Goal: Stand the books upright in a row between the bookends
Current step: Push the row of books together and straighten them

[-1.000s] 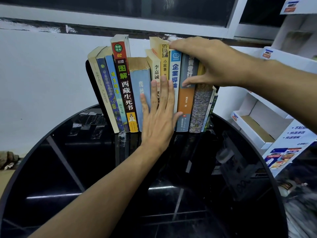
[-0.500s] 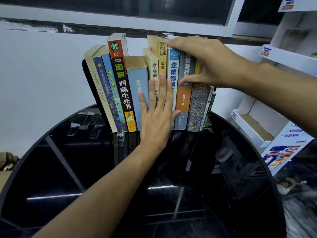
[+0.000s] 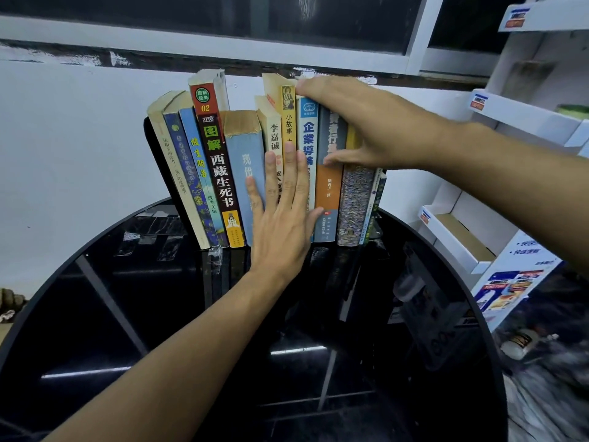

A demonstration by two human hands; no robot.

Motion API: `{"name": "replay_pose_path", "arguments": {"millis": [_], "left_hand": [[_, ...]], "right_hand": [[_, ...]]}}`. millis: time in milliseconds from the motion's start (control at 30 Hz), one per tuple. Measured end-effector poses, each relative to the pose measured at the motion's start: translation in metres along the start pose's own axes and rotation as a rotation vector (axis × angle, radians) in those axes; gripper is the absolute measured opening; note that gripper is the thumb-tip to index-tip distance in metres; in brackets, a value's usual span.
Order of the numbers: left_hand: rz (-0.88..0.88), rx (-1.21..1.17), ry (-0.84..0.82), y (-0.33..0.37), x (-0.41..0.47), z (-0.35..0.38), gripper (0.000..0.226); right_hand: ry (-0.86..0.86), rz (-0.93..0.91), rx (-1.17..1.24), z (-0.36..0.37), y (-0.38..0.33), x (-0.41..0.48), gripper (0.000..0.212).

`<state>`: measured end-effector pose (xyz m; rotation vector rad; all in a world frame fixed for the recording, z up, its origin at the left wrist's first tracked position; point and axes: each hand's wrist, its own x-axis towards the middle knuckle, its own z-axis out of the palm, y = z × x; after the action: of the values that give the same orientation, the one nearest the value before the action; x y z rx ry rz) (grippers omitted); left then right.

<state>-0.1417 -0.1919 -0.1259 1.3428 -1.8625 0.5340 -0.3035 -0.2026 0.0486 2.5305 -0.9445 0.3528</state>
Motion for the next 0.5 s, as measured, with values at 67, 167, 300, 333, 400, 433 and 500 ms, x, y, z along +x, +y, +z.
{"name": "replay_pose_path", "arguments": {"millis": [67,167,300,333,400,433,500], "left_hand": [[-0.011,-0.053,-0.009,0.004,-0.002,-0.006,0.089],[0.009,-0.083,-0.040,0.017,-0.004,-0.008,0.096],[0.033,-0.070,-0.095,0.035,-0.003,0.002,0.106],[0.028,-0.053,-0.101,0.036,-0.002,0.005,0.109],[0.022,-0.004,-0.095,0.035,-0.001,0.009,0.112],[0.022,0.013,-0.090,0.034,-0.001,0.011,0.112],[0.022,0.025,-0.089,0.033,-0.002,0.012,0.112]], "right_hand": [[-0.042,-0.017,-0.003,-0.004,0.004,-0.006,0.102],[-0.073,0.015,0.006,-0.007,0.012,-0.017,0.112],[-0.086,0.063,0.029,-0.010,0.018,-0.032,0.116],[-0.085,0.067,0.036,-0.010,0.019,-0.034,0.114],[-0.080,0.073,0.049,-0.009,0.020,-0.035,0.110],[-0.074,0.075,0.056,-0.008,0.021,-0.034,0.109],[-0.055,0.075,0.070,-0.005,0.022,-0.034,0.108]]}}
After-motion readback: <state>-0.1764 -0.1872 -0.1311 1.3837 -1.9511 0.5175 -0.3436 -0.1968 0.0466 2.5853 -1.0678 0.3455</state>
